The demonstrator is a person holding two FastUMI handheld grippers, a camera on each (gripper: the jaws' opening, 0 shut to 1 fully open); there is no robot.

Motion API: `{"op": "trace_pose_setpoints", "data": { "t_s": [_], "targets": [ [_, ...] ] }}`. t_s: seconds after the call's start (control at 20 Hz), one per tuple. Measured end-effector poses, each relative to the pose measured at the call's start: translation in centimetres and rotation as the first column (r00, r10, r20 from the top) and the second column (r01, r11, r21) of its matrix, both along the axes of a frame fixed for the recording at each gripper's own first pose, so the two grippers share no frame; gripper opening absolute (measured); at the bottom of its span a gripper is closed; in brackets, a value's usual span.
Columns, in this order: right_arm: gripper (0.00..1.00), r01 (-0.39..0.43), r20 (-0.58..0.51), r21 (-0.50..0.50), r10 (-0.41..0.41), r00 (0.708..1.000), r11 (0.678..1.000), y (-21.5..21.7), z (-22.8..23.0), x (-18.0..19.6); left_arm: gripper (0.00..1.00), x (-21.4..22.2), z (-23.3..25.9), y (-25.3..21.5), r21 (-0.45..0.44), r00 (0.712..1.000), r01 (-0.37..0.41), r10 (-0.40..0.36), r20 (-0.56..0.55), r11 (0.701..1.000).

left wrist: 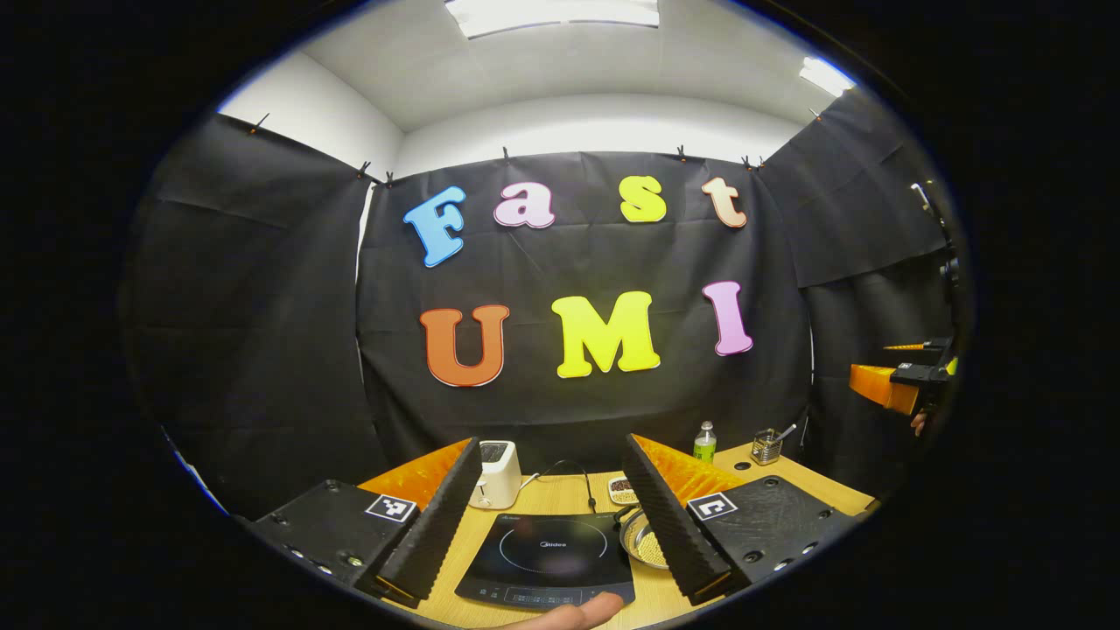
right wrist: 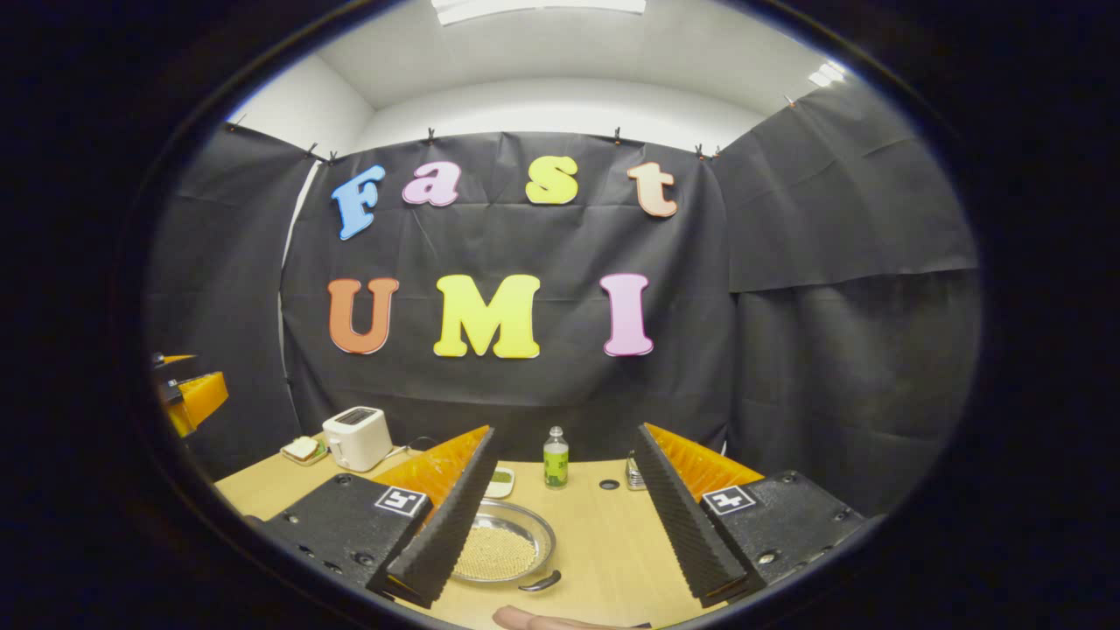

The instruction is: First push the handle of the pot to place it horizontally, then grasp the pot with both hands and set it on the induction cooktop.

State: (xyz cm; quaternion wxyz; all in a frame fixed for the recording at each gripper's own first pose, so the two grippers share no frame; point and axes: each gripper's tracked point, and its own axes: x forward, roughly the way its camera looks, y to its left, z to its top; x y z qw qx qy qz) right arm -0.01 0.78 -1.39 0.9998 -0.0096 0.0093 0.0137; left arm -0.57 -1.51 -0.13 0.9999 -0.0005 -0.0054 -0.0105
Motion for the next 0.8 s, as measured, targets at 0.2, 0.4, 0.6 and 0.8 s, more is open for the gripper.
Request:
{"op": "trace_pose_setpoints", "data": {
  "t_s": [0.2,0.4,0.6,0.8],
  "targets": [
    [0.96,-0.006,0.000,-0.021,0.006,1.000,1.000,0.5,-0.4,0.2,0.97,0.2,-0.9,-0.1,0.005,1.000,0.005,-0.005,-0.014,1.000],
    [0.96,-0.019,-0.003,-0.022,0.019,1.000,1.000,1.1,-1.3,0.6,0.97,0.7,-2.3,0.3,0.002,0.999,-0.004,0.004,-0.036,1.000],
    [0.94,-0.058,-0.020,-0.020,0.058,0.998,0.998,2.2,-2.5,1.3,0.97,0.8,-2.7,1.0,-0.009,0.999,-0.012,0.012,-0.039,1.000],
    [0.75,-0.099,-0.049,-0.029,0.098,0.994,0.995,3.4,-5.1,2.4,0.96,0.2,-3.1,1.3,-0.024,0.999,-0.010,0.010,-0.034,1.000]
  ]
}}
